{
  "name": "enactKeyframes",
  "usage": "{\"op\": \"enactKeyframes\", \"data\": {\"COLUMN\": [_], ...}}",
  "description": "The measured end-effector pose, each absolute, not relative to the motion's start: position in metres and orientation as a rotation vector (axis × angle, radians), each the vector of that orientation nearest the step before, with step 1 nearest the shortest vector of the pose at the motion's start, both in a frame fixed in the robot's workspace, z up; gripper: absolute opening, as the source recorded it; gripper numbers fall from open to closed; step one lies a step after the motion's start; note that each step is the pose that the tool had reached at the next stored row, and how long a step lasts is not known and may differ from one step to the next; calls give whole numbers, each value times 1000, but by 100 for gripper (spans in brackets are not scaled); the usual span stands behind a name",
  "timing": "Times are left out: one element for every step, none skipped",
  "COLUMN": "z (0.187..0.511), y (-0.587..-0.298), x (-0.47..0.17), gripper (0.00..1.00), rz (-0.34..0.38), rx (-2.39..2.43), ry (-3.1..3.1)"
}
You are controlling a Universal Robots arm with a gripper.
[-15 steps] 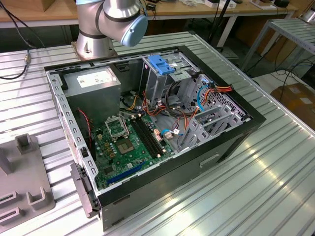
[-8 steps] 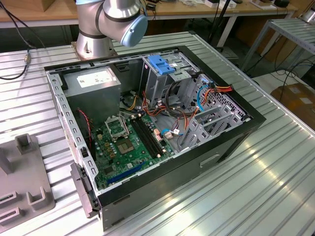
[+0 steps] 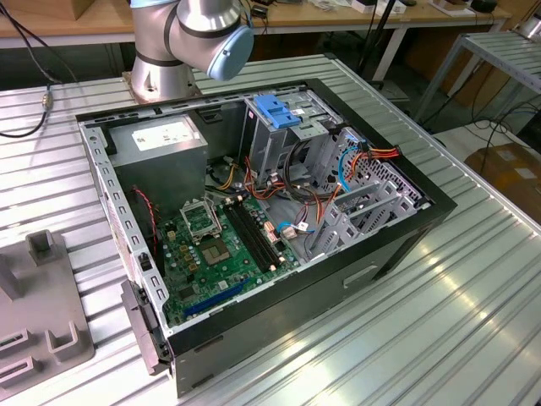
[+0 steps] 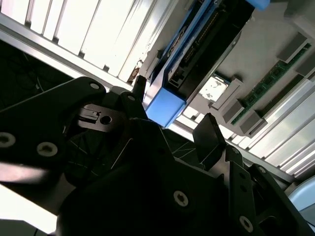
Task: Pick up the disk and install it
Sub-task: 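Pick up the disk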
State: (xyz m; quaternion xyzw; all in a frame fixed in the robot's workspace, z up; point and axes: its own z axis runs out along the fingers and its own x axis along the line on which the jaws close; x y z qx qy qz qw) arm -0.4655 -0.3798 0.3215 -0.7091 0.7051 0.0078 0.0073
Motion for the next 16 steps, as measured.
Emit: {"op": "enactKeyframes", "data": {"z": [321, 321, 321, 321, 321, 321, 320, 320, 320, 320, 320, 320, 319, 319, 319, 319], "y": [-380, -380, -380, -380, -380, -380, -380, -380, -380, -380, -380, -380, -380, -380, -380, -380], "x": [-466, -466, -466, -466, -466, -466, -466, -466, -466, -466, -466, -466, -466, -466, -466, -466], "gripper": [66, 66, 66, 66, 66, 66, 66, 66, 66, 66, 66, 66, 66, 66, 66, 66], "rz": [24, 24, 24, 24, 24, 24, 24, 24, 25, 24, 24, 24, 24, 24, 24, 24], "rx": [-2217, -2217, -2217, -2217, -2217, -2217, -2217, -2217, -2217, -2217, -2217, -2217, -2217, -2217, -2217, -2217], "ry": [2205, 2205, 2205, 2205, 2205, 2205, 2205, 2205, 2205, 2205, 2205, 2205, 2205, 2205, 2205, 2205]}}
